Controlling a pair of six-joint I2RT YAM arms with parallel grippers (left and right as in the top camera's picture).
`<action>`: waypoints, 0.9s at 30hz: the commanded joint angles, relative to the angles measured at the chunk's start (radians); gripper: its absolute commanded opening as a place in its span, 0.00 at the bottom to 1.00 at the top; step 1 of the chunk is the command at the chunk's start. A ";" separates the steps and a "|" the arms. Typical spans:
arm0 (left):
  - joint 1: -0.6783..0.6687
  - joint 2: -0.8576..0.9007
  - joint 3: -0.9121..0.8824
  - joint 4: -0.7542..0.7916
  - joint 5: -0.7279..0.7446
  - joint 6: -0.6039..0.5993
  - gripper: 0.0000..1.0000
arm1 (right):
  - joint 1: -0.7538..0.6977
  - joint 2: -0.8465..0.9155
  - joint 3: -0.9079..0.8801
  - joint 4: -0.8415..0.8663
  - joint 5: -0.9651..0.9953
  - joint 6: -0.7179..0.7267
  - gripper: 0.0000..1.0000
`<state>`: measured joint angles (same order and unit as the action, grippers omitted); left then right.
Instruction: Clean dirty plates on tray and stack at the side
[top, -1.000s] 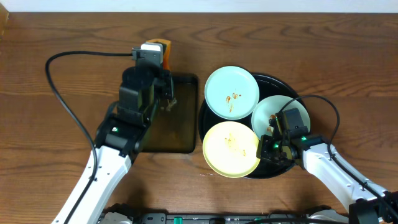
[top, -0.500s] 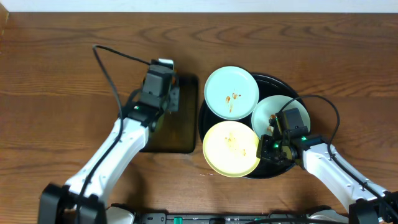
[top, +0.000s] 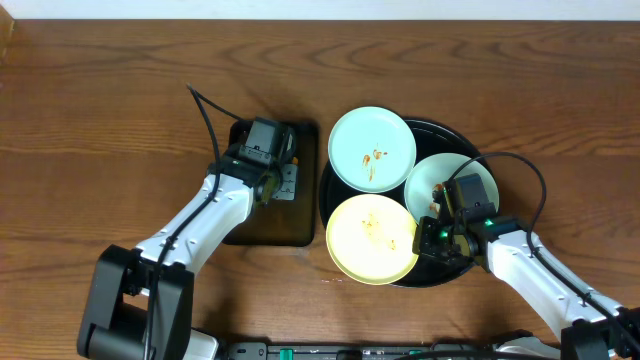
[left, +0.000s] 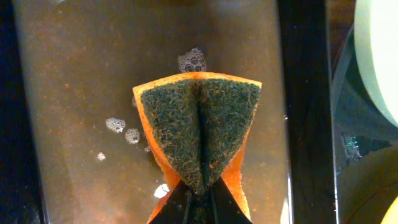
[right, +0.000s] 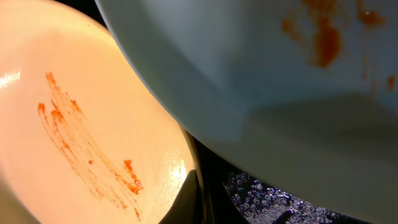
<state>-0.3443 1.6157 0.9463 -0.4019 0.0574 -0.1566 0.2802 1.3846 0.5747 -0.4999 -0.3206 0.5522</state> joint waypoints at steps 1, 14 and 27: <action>0.000 -0.003 0.008 -0.002 0.014 -0.006 0.07 | 0.010 0.002 -0.005 0.003 0.025 0.016 0.01; -0.011 -0.088 0.014 -0.009 0.397 0.027 0.08 | 0.010 0.002 -0.005 0.011 0.026 0.016 0.01; -0.292 -0.054 0.013 0.127 0.425 -0.238 0.08 | 0.010 0.002 -0.005 0.025 0.025 0.020 0.01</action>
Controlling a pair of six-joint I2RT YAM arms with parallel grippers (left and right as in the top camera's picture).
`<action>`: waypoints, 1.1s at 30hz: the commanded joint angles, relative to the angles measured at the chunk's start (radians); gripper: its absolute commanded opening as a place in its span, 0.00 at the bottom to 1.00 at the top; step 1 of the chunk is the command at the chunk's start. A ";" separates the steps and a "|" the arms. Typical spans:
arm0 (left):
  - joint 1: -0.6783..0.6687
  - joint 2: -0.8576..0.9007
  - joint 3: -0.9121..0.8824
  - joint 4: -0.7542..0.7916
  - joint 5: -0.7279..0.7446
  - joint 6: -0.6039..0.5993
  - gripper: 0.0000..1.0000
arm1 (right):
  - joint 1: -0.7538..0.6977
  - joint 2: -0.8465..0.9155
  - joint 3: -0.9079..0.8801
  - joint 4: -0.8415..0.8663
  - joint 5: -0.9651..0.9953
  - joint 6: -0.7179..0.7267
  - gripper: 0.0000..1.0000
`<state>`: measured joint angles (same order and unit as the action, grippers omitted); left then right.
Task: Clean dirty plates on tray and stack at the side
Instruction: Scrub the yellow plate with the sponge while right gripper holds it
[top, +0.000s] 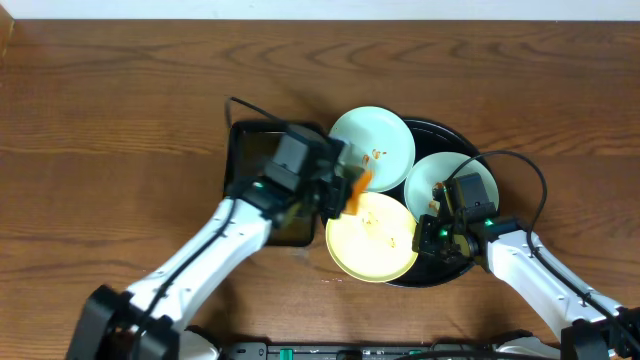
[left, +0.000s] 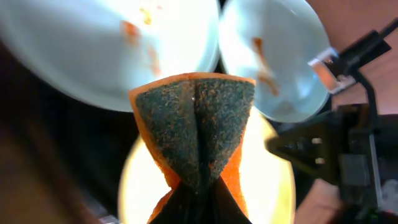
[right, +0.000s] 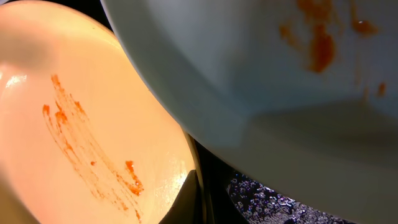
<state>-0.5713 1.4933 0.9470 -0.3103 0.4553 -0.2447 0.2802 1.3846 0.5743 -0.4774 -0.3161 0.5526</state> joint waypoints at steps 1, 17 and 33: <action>-0.085 0.085 0.013 0.052 0.027 -0.176 0.08 | 0.010 0.002 -0.005 0.003 0.020 0.019 0.01; -0.286 0.274 0.013 0.177 -0.008 -0.405 0.07 | 0.010 0.002 -0.005 -0.005 0.020 0.019 0.01; -0.170 0.202 0.018 0.069 -0.370 -0.242 0.07 | 0.010 0.002 -0.005 -0.012 0.021 0.019 0.01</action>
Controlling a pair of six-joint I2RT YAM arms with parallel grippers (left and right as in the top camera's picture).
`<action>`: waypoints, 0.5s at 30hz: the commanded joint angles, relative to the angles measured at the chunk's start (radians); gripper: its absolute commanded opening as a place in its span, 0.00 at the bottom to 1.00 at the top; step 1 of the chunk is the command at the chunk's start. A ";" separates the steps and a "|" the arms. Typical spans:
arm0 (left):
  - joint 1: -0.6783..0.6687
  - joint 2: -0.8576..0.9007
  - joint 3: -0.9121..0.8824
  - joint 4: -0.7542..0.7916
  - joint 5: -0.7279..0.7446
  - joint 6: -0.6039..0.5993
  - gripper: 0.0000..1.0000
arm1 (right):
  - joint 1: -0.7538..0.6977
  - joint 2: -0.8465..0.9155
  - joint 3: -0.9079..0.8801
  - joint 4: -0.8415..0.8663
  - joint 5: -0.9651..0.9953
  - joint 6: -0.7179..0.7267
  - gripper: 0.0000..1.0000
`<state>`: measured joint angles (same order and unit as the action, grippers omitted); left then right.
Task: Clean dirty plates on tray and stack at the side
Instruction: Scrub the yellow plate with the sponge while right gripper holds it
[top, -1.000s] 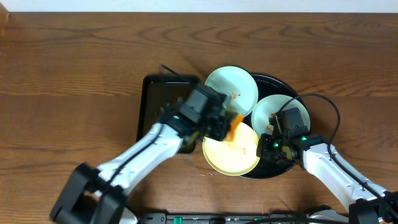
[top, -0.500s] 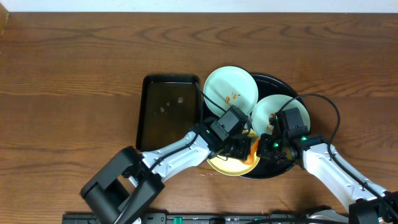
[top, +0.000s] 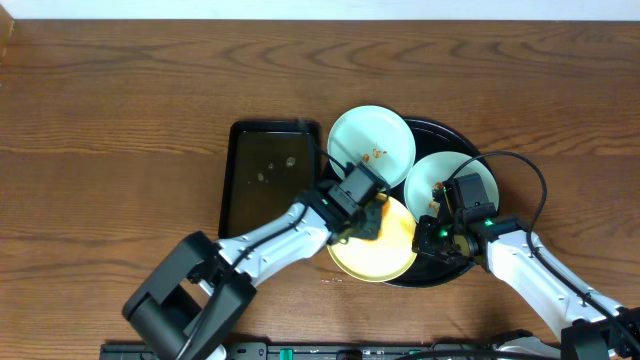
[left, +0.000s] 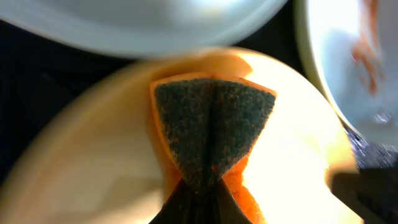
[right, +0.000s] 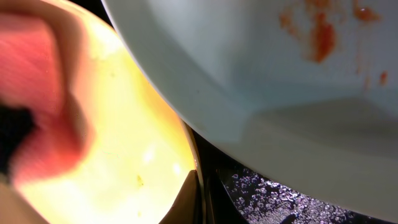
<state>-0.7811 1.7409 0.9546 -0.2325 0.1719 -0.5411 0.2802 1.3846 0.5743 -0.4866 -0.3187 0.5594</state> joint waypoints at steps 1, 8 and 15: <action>0.048 -0.063 0.010 -0.009 -0.085 0.055 0.07 | 0.010 0.002 -0.005 -0.003 0.023 0.012 0.01; 0.031 -0.191 0.010 -0.010 0.108 0.101 0.07 | 0.010 0.002 -0.005 -0.003 0.023 0.012 0.01; -0.058 -0.123 0.009 0.028 0.104 -0.027 0.07 | 0.010 0.002 -0.005 -0.003 0.023 0.012 0.01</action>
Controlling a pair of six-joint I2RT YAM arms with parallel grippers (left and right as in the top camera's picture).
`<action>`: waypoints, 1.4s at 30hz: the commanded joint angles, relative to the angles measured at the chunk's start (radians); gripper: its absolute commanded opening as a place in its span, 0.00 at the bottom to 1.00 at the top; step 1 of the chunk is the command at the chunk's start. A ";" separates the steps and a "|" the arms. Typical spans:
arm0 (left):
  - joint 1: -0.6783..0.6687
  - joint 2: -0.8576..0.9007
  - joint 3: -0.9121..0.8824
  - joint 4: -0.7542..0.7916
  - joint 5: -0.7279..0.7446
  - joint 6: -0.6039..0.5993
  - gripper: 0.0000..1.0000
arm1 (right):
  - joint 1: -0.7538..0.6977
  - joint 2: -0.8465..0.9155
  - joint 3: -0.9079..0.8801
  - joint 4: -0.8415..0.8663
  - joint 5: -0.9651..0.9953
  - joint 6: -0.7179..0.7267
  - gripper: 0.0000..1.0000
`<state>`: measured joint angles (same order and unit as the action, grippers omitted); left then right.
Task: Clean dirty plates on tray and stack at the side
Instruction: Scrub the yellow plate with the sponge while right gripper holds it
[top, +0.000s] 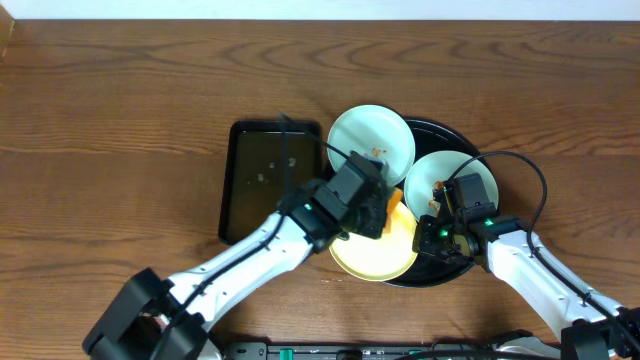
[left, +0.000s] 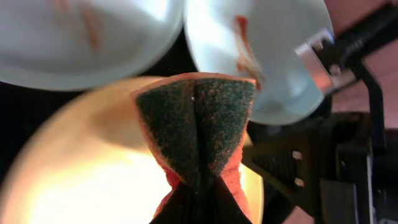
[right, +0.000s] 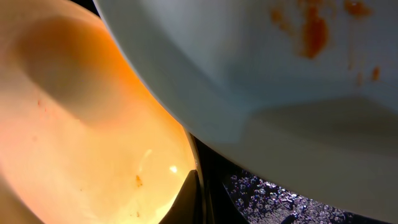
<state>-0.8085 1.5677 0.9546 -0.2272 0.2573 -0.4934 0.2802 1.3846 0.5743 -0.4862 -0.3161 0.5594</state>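
Note:
A yellow plate (top: 368, 250) lies at the front of the round black tray (top: 452, 132), wiped almost clean with a few small specks (right: 138, 180). Two pale green plates (top: 368, 145) (top: 438, 182) carry red smears. My left gripper (left: 198, 186) is shut on a folded orange sponge (left: 196, 121), green scouring face out, held over the yellow plate's right part (top: 388, 215). My right gripper (right: 200, 185) is shut on the yellow plate's right rim (top: 428, 238), under the overhanging green plate (right: 280, 62).
A rectangular black tray (top: 262, 180) holding soapy water sits left of the round tray. Bare wooden table (top: 110, 120) surrounds both. The right arm's cable (top: 530, 180) arcs over the round tray's right side.
The sponge was pressed on the middle of the yellow plate; now it is held higher, toward the plate's upper right. In the right wrist view only its shadow stays on the plate.
My left gripper held the sponge over the soapy tray while the yellow plate bore red streaks. Then the sponge was above the round tray, then pressed on the yellow plate. Now the streaks are gone but for specks. My right gripper held the rim throughout.

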 joint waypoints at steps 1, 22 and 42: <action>-0.039 0.067 0.009 0.036 0.019 -0.102 0.07 | 0.010 0.002 -0.005 -0.003 0.020 0.012 0.01; -0.059 0.235 0.007 0.076 -0.150 -0.239 0.08 | 0.010 0.002 -0.005 -0.005 0.020 0.012 0.01; 0.206 -0.084 0.007 -0.220 -0.278 -0.031 0.07 | 0.010 0.002 -0.005 -0.012 0.020 0.012 0.12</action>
<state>-0.6651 1.5227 0.9611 -0.4019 0.0074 -0.5636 0.2802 1.3846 0.5735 -0.4984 -0.3092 0.5678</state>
